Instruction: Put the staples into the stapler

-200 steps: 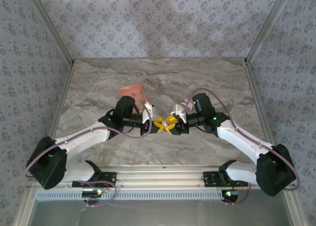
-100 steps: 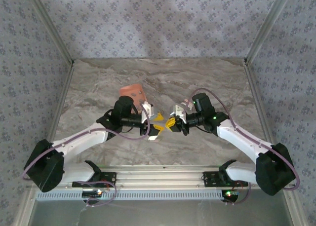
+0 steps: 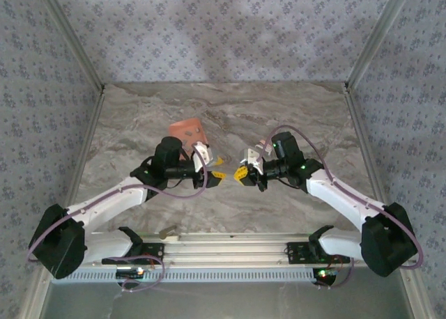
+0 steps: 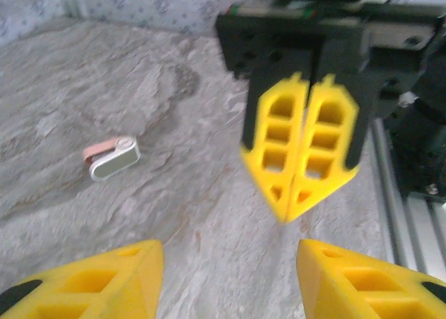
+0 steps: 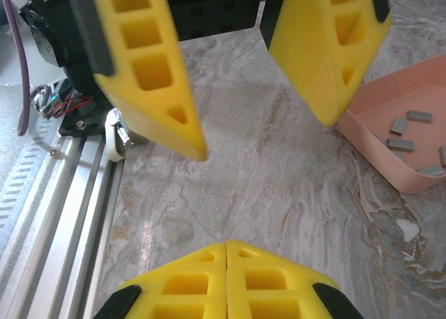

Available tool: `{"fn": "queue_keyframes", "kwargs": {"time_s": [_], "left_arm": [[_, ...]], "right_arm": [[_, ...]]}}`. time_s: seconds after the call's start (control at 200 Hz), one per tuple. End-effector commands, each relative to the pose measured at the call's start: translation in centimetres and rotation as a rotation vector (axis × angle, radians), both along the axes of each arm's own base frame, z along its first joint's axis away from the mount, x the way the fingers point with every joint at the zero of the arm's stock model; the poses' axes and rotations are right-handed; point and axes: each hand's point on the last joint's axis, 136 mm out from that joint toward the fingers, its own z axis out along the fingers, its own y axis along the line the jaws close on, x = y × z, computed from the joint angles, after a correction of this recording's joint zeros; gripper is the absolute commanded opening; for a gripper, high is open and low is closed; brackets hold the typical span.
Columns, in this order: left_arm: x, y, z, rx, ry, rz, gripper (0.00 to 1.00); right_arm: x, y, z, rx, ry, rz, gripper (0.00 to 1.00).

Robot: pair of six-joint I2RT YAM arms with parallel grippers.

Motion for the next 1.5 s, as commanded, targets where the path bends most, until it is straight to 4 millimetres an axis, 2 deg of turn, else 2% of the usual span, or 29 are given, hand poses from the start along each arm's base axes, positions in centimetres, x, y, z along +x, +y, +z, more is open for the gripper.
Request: {"fn": "queue_keyframes", "kwargs": {"time_s": [0.0, 0.065, 0.19, 0.27, 0.37, 0.555, 0.64, 0.765, 0.87, 1.024, 1.334, 1.499], "left_arm": [[0.8, 0.8, 0.2, -0.016, -0.007, 0.066, 0.53], [1.4, 1.3, -0.1, -0.002, 0.0, 0.116, 0.54], [3.3, 2.8, -0.8, 0.021, 0.07, 0.278, 0.55], [3.3, 3.8, -1.5, 0.07, 0.127, 0.321, 0.56], [4.8, 6.5, -2.1, 0.133, 0.204, 0.53, 0.59], [7.1, 11.9, -2.7, 0.07, 0.41, 0.874, 0.62], [7.5, 13.8, -3.2, 0.007, 0.495, 0.959, 0.62], [7.4, 15.3, -3.5, -0.071, 0.555, 1.011, 0.62], [7.1, 16.3, -3.5, -0.1, 0.562, 1.039, 0.63], [7.0, 17.3, -3.2, -0.134, 0.572, 1.071, 0.62], [6.6, 17.2, -3.9, -0.134, 0.607, 1.066, 0.62], [6.4, 17.4, -4.1, -0.134, 0.61, 1.067, 0.62]], "right_arm": [[0.3, -0.4, 0.1, 0.0, -0.024, -0.034, 0.07], [0.5, -0.5, 0.1, -0.003, -0.034, -0.053, 0.11], [0.5, -0.3, -0.5, -0.048, -0.063, -0.081, 0.28], [0.0, 0.1, -0.9, -0.077, -0.094, -0.093, 0.35], [-1.4, 1.3, -2.0, -0.117, -0.155, -0.072, 0.44], [-5.4, 6.6, -3.3, -0.104, -0.218, 0.038, 0.57], [-7.2, 9.5, -4.2, -0.101, -0.27, 0.079, 0.6], [-9.8, 13.1, -6.0, -0.122, -0.335, 0.17, 0.66], [-11.7, 15.8, -7.4, -0.117, -0.371, 0.228, 0.68], [-12.6, 18.9, -8.2, -0.091, -0.39, 0.248, 0.69], [-15.7, 22.5, -10.1, -0.065, -0.342, 0.374, 0.6], [-16.2, 23.7, -11.4, -0.068, -0.312, 0.386, 0.59]]}}
